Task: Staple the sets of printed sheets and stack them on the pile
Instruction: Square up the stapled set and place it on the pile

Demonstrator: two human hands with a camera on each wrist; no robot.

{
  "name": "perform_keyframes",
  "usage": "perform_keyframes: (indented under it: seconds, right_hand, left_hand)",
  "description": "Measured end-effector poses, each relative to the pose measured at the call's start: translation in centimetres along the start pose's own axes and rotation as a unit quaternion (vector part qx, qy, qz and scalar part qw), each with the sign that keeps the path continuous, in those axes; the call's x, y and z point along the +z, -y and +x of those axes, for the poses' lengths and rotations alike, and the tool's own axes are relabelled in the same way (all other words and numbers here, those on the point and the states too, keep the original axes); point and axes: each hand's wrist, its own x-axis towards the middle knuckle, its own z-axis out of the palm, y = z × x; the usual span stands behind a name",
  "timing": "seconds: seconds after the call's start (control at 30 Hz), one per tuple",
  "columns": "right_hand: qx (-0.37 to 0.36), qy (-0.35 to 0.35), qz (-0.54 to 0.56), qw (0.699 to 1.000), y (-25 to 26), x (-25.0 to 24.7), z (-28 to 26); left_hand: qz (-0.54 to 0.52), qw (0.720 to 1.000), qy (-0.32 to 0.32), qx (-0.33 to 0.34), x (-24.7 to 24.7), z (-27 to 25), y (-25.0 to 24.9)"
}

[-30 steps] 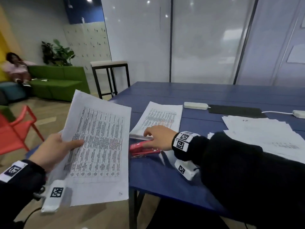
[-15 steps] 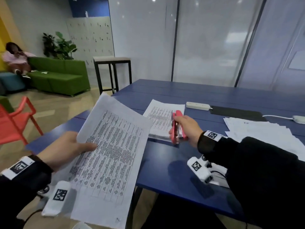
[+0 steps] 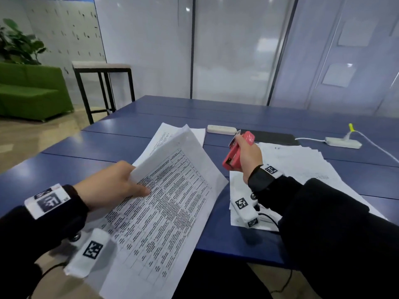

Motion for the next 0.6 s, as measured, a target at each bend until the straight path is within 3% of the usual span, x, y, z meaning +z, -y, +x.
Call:
perform_keyframes:
  seconds: [0.13, 0.27, 0.6]
  right_hand:
    - [0.002, -0.012, -0.023, 1.000, -3.7, -0.5, 4.0]
    - [0.003, -0.005, -0.012, 1.000, -1.7, 0.7, -0.2]
    - [0.028, -0.048, 0.020, 0.998, -1.4, 1.6, -0.6]
  left_hand:
    - [0.011, 1.000, -0.006, -0.015, -0.1, 0.1, -1.2]
    - [0.006, 1.000, -0.016, -0.005, -0.3, 0.2, -2.2]
    - [-0.036, 0.999, -0.011, -0.008, -0.6, 0.4, -2.3]
